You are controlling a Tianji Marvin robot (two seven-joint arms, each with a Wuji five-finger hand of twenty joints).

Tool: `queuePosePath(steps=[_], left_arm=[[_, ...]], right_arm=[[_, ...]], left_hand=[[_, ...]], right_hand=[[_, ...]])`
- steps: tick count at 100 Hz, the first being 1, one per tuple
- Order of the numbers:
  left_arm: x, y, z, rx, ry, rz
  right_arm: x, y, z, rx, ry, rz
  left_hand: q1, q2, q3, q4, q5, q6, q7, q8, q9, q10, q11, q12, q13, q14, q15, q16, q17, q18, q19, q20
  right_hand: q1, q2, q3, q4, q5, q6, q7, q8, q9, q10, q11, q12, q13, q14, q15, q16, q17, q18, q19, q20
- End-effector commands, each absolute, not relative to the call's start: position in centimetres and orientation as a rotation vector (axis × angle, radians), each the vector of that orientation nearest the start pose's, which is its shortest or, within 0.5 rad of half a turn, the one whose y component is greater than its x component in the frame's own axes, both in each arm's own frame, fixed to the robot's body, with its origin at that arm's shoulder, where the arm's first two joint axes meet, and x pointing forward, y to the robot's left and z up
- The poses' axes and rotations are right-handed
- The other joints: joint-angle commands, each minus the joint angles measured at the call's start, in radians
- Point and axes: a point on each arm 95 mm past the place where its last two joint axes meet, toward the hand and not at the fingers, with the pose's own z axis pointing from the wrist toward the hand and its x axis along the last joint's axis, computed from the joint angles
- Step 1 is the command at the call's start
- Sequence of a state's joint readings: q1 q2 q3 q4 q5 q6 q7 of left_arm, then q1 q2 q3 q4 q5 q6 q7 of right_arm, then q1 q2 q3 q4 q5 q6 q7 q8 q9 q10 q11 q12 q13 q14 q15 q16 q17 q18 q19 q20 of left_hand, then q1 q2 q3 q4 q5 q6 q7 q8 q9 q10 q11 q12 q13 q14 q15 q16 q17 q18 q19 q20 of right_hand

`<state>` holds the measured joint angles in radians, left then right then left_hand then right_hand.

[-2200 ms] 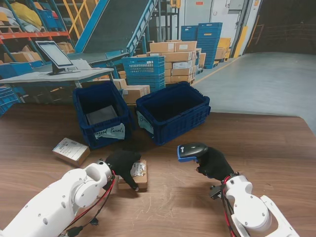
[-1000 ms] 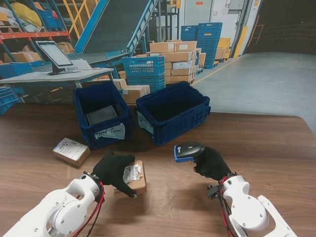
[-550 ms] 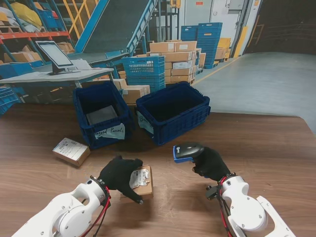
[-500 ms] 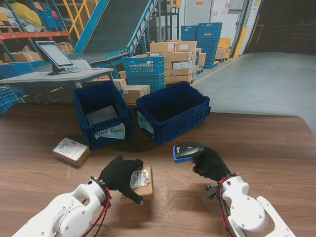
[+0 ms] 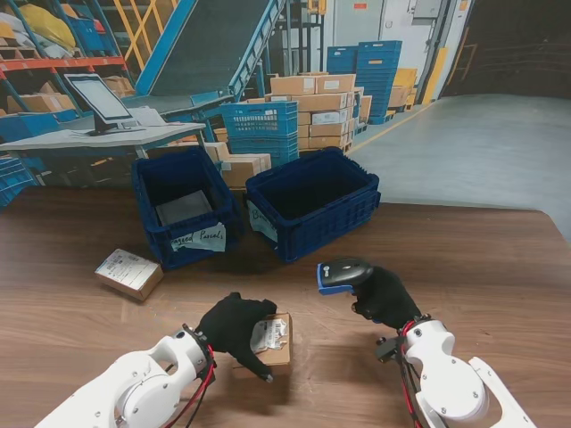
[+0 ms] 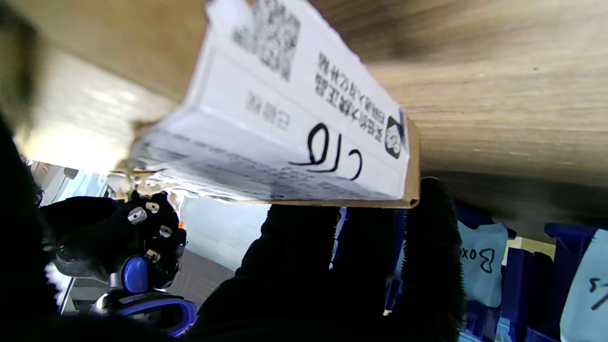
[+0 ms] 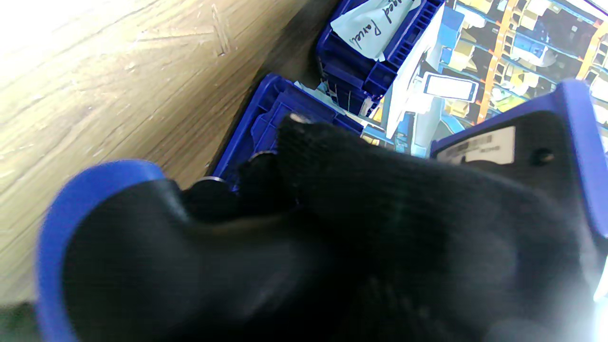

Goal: Scan and sort packages by packaging type

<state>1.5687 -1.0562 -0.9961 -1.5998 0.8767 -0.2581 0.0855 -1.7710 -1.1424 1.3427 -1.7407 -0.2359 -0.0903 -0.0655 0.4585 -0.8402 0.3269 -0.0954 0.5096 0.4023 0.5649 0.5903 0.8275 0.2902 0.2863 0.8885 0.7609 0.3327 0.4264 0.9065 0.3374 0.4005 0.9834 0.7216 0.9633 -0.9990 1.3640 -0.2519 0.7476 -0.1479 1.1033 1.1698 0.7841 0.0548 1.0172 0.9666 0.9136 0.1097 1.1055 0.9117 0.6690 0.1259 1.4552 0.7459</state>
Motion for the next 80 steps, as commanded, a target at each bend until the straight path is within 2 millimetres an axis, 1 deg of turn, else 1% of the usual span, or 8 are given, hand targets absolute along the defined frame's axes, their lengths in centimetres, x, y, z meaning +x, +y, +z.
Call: queuePosePath(steps=[1, 27, 33, 40, 57, 70, 75, 80], left_arm=[[34.8, -8.4, -35.7, -1.118, 1.793, -1.861], [35.0, -9.6, -36.5, -1.098, 1.86, -1.852], [35.0, -9.9, -36.6, -1.1, 1.894, -1.837], [35.1, -10.3, -36.8, -1.084, 1.917, -1.818], [35.2, -10.7, -37.1, -1.09, 1.973, -1.753], [35.4, -10.5, -37.3, -1.084, 1.996, -1.703], [35.5, -10.4, -37.3, -1.094, 2.009, -1.687], [35.5, -10.4, -37.4, -1.105, 2.034, -1.656]], right_arm=[[35.2, -0.8, -32.1, -2.193, -1.021, -2.319], [35.0, -1.3, -32.0, -2.218, -0.992, -2.327], [34.9, -1.4, -32.1, -2.223, -0.985, -2.325], [34.9, -1.4, -32.1, -2.227, -0.984, -2.321], [34.7, -1.7, -32.2, -2.234, -0.981, -2.316], [34.8, -1.8, -32.1, -2.24, -0.975, -2.32], [34.8, -1.8, -32.0, -2.24, -0.974, -2.321], [34.8, -1.8, -32.0, -2.238, -0.975, -2.321]], left_hand=[[0.48, 0.182, 0.591, 0.07, 0.119, -0.355, 0.508, 0.105, 0.111, -0.197, 0.088, 0.056, 0.066, -0.069, 0.13, 0.052, -0.01, 0.028, 0.017, -0.006], [0.48, 0.194, 0.576, 0.068, 0.11, -0.353, 0.503, 0.106, 0.102, -0.194, 0.077, 0.049, 0.052, -0.072, 0.114, 0.034, -0.021, 0.033, 0.009, -0.009], [0.478, 0.204, 0.561, 0.073, 0.105, -0.35, 0.493, 0.11, 0.09, -0.189, 0.062, 0.044, 0.034, -0.072, 0.116, -0.039, -0.034, 0.035, -0.006, -0.014], [0.471, 0.208, 0.554, 0.071, 0.099, -0.349, 0.489, 0.11, 0.078, -0.188, 0.06, 0.041, 0.025, -0.073, 0.111, -0.053, -0.043, 0.032, -0.014, -0.016], [0.434, 0.228, 0.519, 0.078, 0.06, -0.328, 0.423, 0.095, -0.034, -0.173, 0.165, -0.072, -0.021, -0.071, 0.071, -0.111, -0.072, 0.023, -0.068, -0.04], [0.42, 0.233, 0.511, 0.077, 0.029, -0.311, 0.376, 0.088, -0.097, -0.166, 0.196, -0.14, -0.061, -0.065, 0.025, -0.152, -0.1, 0.02, -0.118, -0.064], [0.397, 0.252, 0.508, 0.086, 0.02, -0.292, 0.316, 0.074, -0.137, -0.158, 0.215, -0.219, -0.083, -0.061, 0.005, -0.176, -0.114, 0.018, -0.139, -0.077], [0.341, 0.305, 0.497, 0.102, 0.013, -0.257, 0.207, 0.036, -0.183, -0.147, 0.216, -0.317, -0.116, -0.056, -0.021, -0.199, -0.134, 0.012, -0.158, -0.084]], right_hand=[[0.093, 0.054, 0.133, 0.002, 0.054, -0.033, 0.074, 0.032, 0.008, 0.012, -0.005, 0.01, 0.027, 0.032, 0.016, 0.008, 0.01, -0.038, 0.057, 0.026], [0.093, 0.054, 0.133, 0.002, 0.054, -0.033, 0.074, 0.032, 0.009, 0.012, -0.005, 0.011, 0.027, 0.032, 0.015, 0.008, 0.011, -0.037, 0.056, 0.026], [0.093, 0.053, 0.133, 0.002, 0.054, -0.033, 0.074, 0.032, 0.009, 0.013, -0.005, 0.011, 0.027, 0.032, 0.016, 0.008, 0.011, -0.037, 0.056, 0.026], [0.093, 0.054, 0.133, 0.002, 0.054, -0.033, 0.074, 0.032, 0.009, 0.013, -0.005, 0.011, 0.027, 0.032, 0.016, 0.008, 0.01, -0.037, 0.056, 0.026], [0.094, 0.053, 0.133, 0.002, 0.054, -0.033, 0.074, 0.032, 0.009, 0.013, -0.006, 0.011, 0.027, 0.036, 0.016, 0.008, 0.011, -0.037, 0.056, 0.026], [0.094, 0.053, 0.133, 0.002, 0.054, -0.033, 0.074, 0.032, 0.009, 0.014, -0.005, 0.011, 0.027, 0.032, 0.016, 0.009, 0.011, -0.037, 0.056, 0.026], [0.094, 0.053, 0.134, 0.002, 0.054, -0.033, 0.074, 0.032, 0.009, 0.013, -0.006, 0.011, 0.027, 0.032, 0.016, 0.008, 0.011, -0.037, 0.056, 0.027], [0.093, 0.053, 0.134, 0.002, 0.054, -0.033, 0.074, 0.032, 0.009, 0.012, -0.005, 0.011, 0.027, 0.032, 0.016, 0.009, 0.011, -0.036, 0.056, 0.026]])
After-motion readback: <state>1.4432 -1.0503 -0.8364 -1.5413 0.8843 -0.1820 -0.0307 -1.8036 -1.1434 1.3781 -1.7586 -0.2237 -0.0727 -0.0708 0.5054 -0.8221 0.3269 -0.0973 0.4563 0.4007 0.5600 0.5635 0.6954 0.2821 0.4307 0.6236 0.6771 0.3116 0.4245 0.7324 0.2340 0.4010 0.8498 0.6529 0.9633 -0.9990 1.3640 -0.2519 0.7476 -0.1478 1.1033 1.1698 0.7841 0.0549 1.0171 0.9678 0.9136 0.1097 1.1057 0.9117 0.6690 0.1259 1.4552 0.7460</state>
